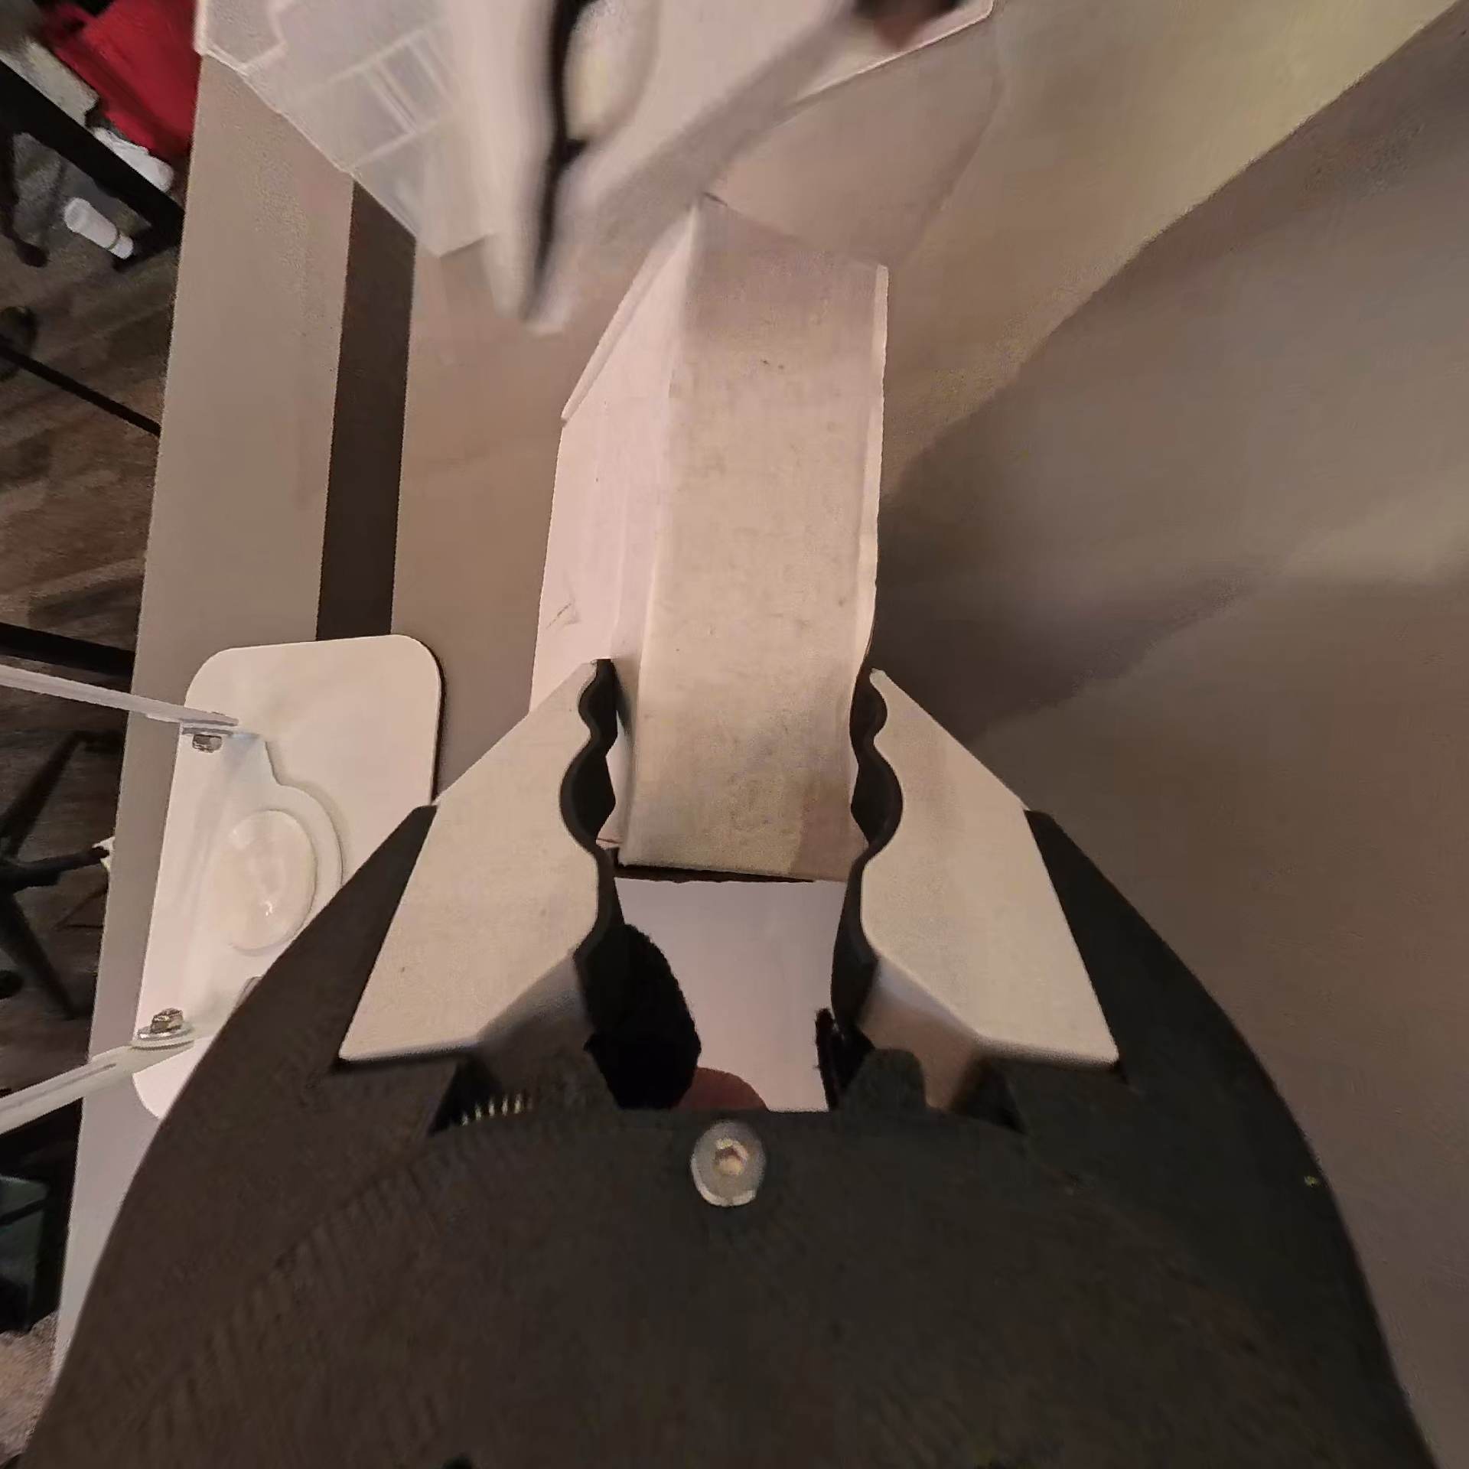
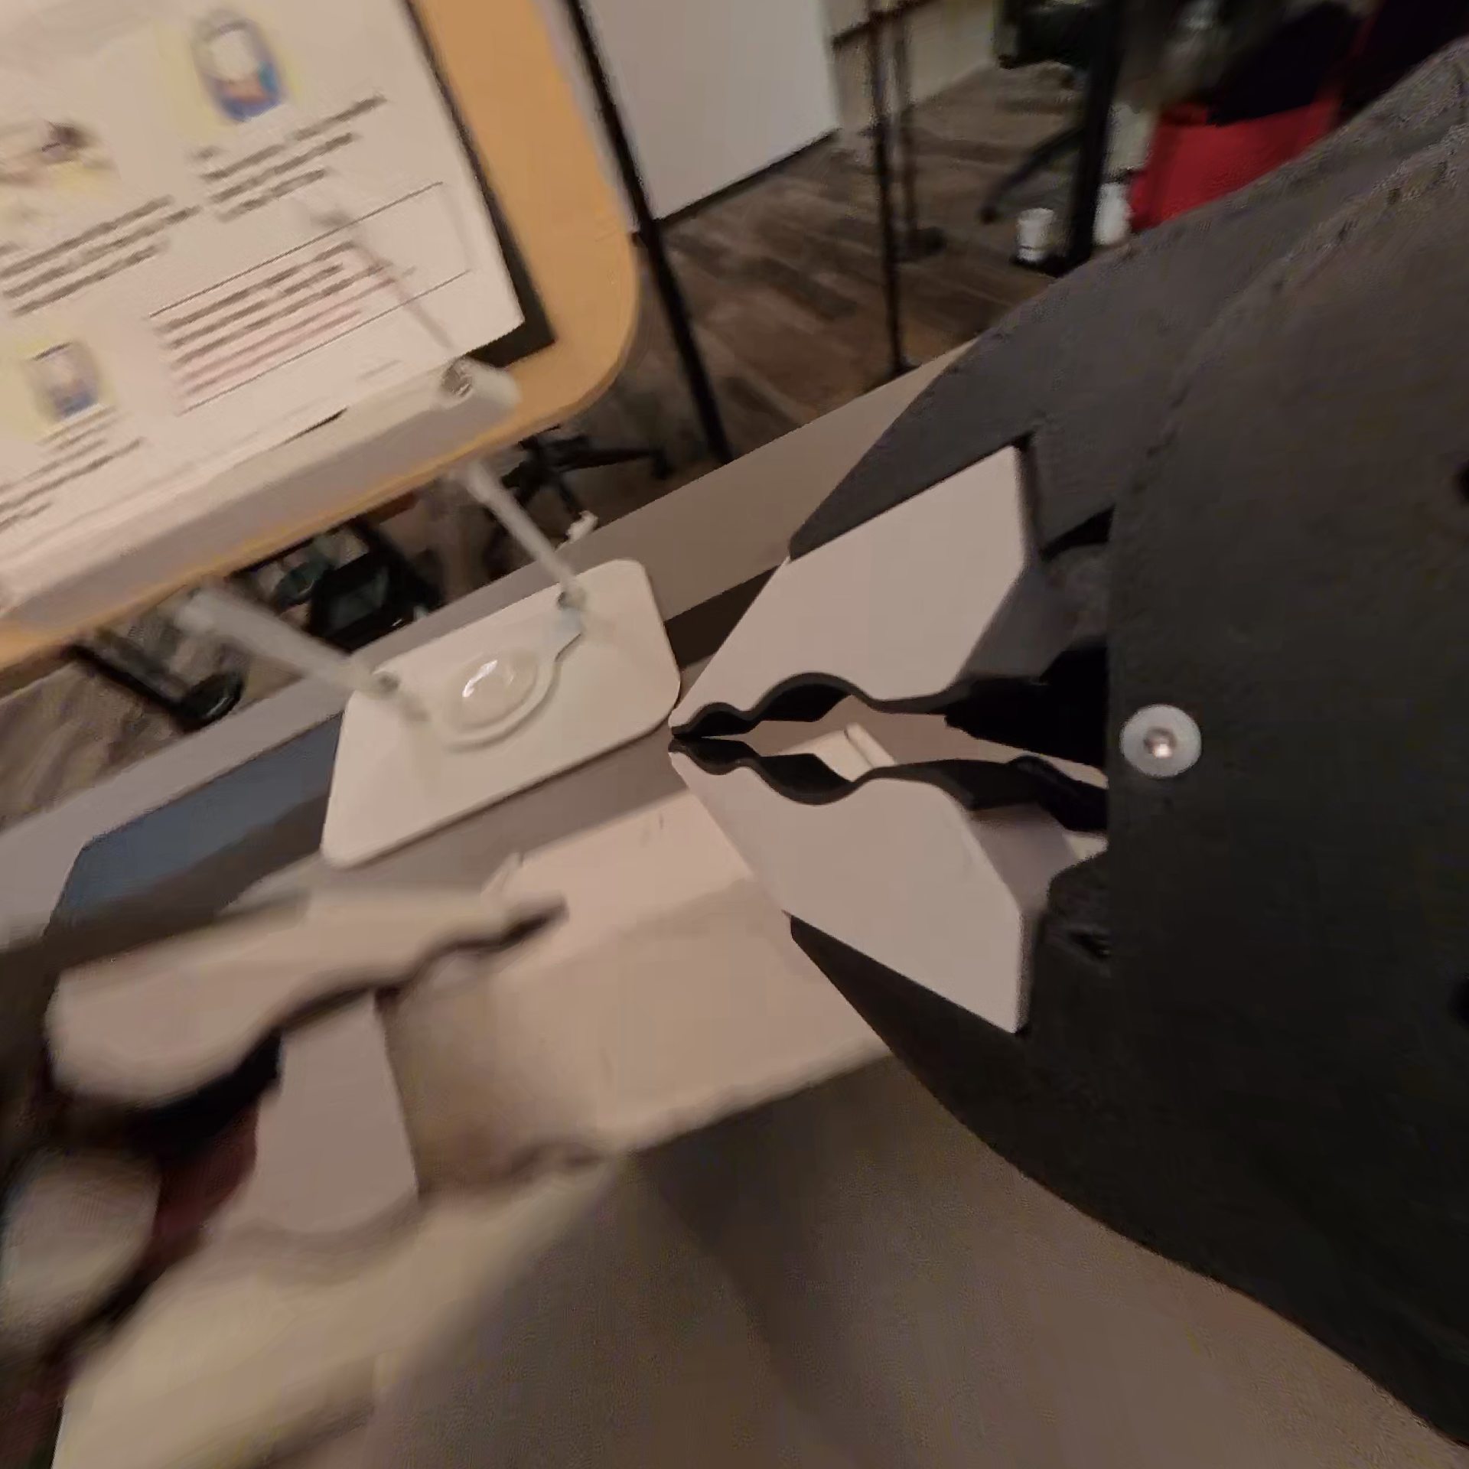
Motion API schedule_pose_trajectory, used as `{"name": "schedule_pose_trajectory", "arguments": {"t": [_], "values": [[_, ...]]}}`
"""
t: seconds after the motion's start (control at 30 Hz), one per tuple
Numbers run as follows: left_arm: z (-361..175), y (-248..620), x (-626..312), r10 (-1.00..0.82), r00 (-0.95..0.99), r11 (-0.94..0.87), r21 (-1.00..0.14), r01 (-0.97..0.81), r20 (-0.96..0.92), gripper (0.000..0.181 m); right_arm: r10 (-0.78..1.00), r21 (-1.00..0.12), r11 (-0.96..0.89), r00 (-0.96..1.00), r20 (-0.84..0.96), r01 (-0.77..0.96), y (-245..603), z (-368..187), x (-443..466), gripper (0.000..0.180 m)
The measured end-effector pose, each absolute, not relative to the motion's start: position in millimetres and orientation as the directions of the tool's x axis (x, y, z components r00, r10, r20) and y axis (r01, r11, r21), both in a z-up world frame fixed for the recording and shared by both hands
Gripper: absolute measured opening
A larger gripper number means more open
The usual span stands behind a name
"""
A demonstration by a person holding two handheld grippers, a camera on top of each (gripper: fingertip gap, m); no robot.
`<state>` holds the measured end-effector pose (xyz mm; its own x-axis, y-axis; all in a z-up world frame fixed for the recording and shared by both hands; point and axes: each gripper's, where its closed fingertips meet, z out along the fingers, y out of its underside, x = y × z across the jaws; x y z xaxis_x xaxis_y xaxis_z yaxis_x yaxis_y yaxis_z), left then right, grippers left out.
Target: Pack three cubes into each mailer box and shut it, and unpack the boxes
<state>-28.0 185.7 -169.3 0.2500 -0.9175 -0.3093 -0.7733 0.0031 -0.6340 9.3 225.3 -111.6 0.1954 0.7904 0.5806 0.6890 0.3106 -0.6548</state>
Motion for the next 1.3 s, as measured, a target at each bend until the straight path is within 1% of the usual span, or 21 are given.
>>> {"name": "schedule_pose_trajectory", "arguments": {"t": [0.03,0.07,0.1,0.17,0.23,0.27,0.3,0.4,0.43,0.5,0.57,0.6,0.63,0.73,0.83,0.97,1.03,1.07,1.17,1.27,1.3], "values": [[-169.0,185.8,-27.9,-0.919,0.252,-0.001,-0.638,-0.770,-0.303,0.058,0.785,-0.632,0.367,0.138,0.604,0.683,204.8,-113.6,12.5,0.000],[-168.6,186.4,-27.8,-0.921,0.257,-0.008,-0.645,-0.764,-0.294,0.058,0.766,-0.600,0.403,0.105,0.635,0.691,191.0,-118.1,16.8,0.007],[-168.3,186.4,-27.6,-0.922,0.260,-0.013,-0.650,-0.759,-0.286,0.058,0.742,-0.565,0.413,0.096,0.664,0.714,183.8,-124.5,21.3,0.067],[-167.5,186.8,-26.7,-0.924,0.267,-0.023,-0.661,-0.750,-0.272,0.059,0.635,-0.472,0.479,0.079,0.768,0.740,178.8,-133.6,23.5,0.072],[-167.4,186.8,-26.5,-0.924,0.269,-0.025,-0.660,-0.751,-0.272,0.059,0.508,-0.348,0.532,0.037,0.861,0.772,183.3,-148.9,20.1,0.064],[-167.5,186.3,-26.1,-0.924,0.271,-0.027,-0.659,-0.752,-0.271,0.059,0.458,-0.301,0.526,0.033,0.888,0.796,189.2,-155.1,19.3,0.064],[-167.8,186.5,-26.3,-0.921,0.272,-0.024,-0.656,-0.755,-0.278,0.059,0.407,-0.279,0.532,0.048,0.912,0.800,193.8,-155.2,17.8,0.056],[-167.5,188.1,-27.5,-0.916,0.275,-0.020,-0.650,-0.759,-0.292,0.058,0.370,-0.265,0.568,0.046,0.928,0.779,192.4,-159.1,15.1,0.042],[-167.6,188.2,-27.7,-0.915,0.272,-0.017,-0.647,-0.762,-0.297,0.058,0.362,-0.256,0.587,0.033,0.932,0.769,190.4,-159.6,14.8,0.041],[-167.2,188.6,-27.7,-0.917,0.274,-0.022,-0.651,-0.759,-0.289,0.058,0.397,-0.284,0.607,0.027,0.918,0.743,185.6,-158.9,14.2,0.033],[-166.2,190.9,-27.8,-0.919,0.283,-0.032,-0.661,-0.750,-0.276,0.058,0.399,-0.293,0.608,0.035,0.916,0.738,185.5,-157.5,14.3,0.029],[-166.0,191.4,-27.9,-0.920,0.279,-0.031,-0.659,-0.751,-0.275,0.058,0.389,-0.297,0.619,0.045,0.920,0.727,183.4,-155.7,13.4,0.024],[-166.0,191.1,-27.8,-0.922,0.274,-0.030,-0.655,-0.755,-0.273,0.058,0.384,-0.312,0.630,0.064,0.921,0.711,181.0,-152.4,12.8,0.010],[-165.3,192.4,-27.6,-0.925,0.274,-0.037,-0.656,-0.754,-0.262,0.058,0.404,-0.323,0.617,0.064,0.913,0.717,184.2,-151.5,15.1,0.013],[-164.8,194.7,-28.0,-0.924,0.281,-0.046,-0.656,-0.754,-0.259,0.058,0.291,-0.241,0.627,0.064,0.954,0.741,192.1,-149.0,14.7,0.016],[-163.9,200.6,-27.7,-0.916,0.303,-0.056,-0.662,-0.748,-0.264,0.057,0.062,-0.079,0.606,0.052,0.997,0.791,200.6,-146.8,13.3,0.007],[-163.8,201.4,-27.8,-0.915,0.304,-0.057,-0.661,-0.748,-0.264,0.057,0.015,-0.057,0.609,0.060,0.998,0.791,201.6,-145.9,13.1,0.004],[-163.7,201.2,-27.6,-0.915,0.301,-0.053,-0.660,-0.750,-0.268,0.057,0.031,-0.070,0.619,0.065,0.997,0.782,201.0,-145.4,13.3,0.004],[-163.6,201.8,-25.9,-0.902,0.314,-0.038,-0.670,-0.741,-0.297,0.058,0.166,-0.199,0.622,0.121,0.979,0.757,200.6,-143.5,15.0,0.004],[-164.6,202.9,-25.5,-0.881,0.331,-0.015,-0.678,-0.735,-0.339,0.061,0.315,-0.358,0.601,0.200,0.928,0.715,200.5,-137.7,15.4,0.003],[-166.4,204.7,-26.7,-0.865,0.322,0.011,-0.657,-0.754,-0.385,0.059,0.333,-0.372,0.595,0.203,0.921,0.713,200.1,-135.2,15.0,0.002]]}}
